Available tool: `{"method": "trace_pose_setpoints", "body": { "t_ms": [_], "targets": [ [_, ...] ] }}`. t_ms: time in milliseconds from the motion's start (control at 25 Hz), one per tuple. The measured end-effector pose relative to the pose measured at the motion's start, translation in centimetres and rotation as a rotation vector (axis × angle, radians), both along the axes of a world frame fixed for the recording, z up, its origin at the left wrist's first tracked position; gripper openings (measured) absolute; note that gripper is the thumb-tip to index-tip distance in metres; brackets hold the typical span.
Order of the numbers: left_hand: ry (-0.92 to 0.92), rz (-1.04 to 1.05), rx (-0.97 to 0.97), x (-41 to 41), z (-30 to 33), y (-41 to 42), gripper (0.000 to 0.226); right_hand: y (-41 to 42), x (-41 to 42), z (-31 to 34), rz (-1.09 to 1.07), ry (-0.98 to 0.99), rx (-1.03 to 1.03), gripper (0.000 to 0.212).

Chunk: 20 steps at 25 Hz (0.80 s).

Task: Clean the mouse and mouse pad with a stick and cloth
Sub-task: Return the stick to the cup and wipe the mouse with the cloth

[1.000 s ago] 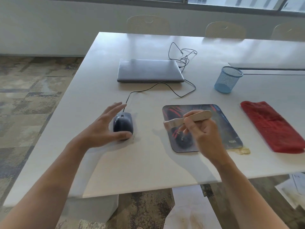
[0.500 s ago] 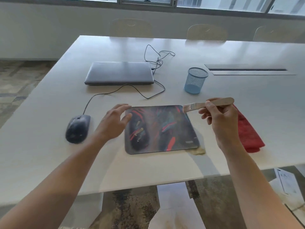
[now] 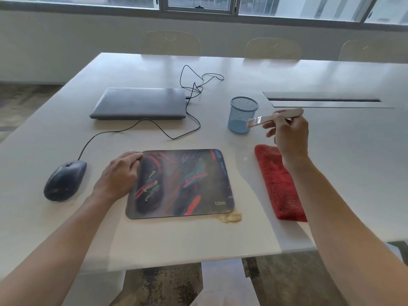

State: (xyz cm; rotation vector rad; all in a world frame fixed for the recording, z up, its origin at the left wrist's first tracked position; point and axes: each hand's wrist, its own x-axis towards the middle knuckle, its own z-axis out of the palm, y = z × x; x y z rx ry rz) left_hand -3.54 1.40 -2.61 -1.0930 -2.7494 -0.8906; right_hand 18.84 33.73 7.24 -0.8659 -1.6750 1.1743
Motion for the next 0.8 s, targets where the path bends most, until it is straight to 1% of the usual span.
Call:
{"method": "trace_pose_setpoints", "body": {
  "t_ms": [80,200,280,360,440,560,680,800],
  "targets": [
    [-0.003,0.009,-0.005,0.0,0.1,0.1,0.032,1.8,-2.1,1.3,-0.034,-0.045,0.078,0.019],
    [-0.003,0.019,-0.008,0.1,0.2,0.1,0.031,4.4,-5.4,2.8,-0.073,-0.124,0.132,0.024],
    [0.005,0.016,0.003,0.2,0.3,0.1,0.031,5.7,-7.5,3.2,-0.111,-0.218,0.176,0.028],
    [0.004,0.012,0.013,0.2,0.3,0.1,0.031,6.4,-9.2,2.9,-0.145,-0.317,0.211,0.028],
    [0.004,0.015,0.016,0.2,0.3,0.1,0.031,6.8,-10.6,2.2,-0.128,-0.418,0.237,0.027],
    [0.007,0.013,0.027,0.2,0.2,0.0,0.030,7.0,-11.4,1.4,-0.045,-0.539,0.262,0.026],
    [0.013,0.016,0.030,0.2,0.2,0.1,0.030,7.0,-10.9,1.3,-0.030,-0.537,0.295,0.034],
    [0.024,0.018,0.022,0.2,0.2,0.2,0.031,5.9,-8.8,1.7,-0.066,-0.404,0.316,0.039]
  ]
}}
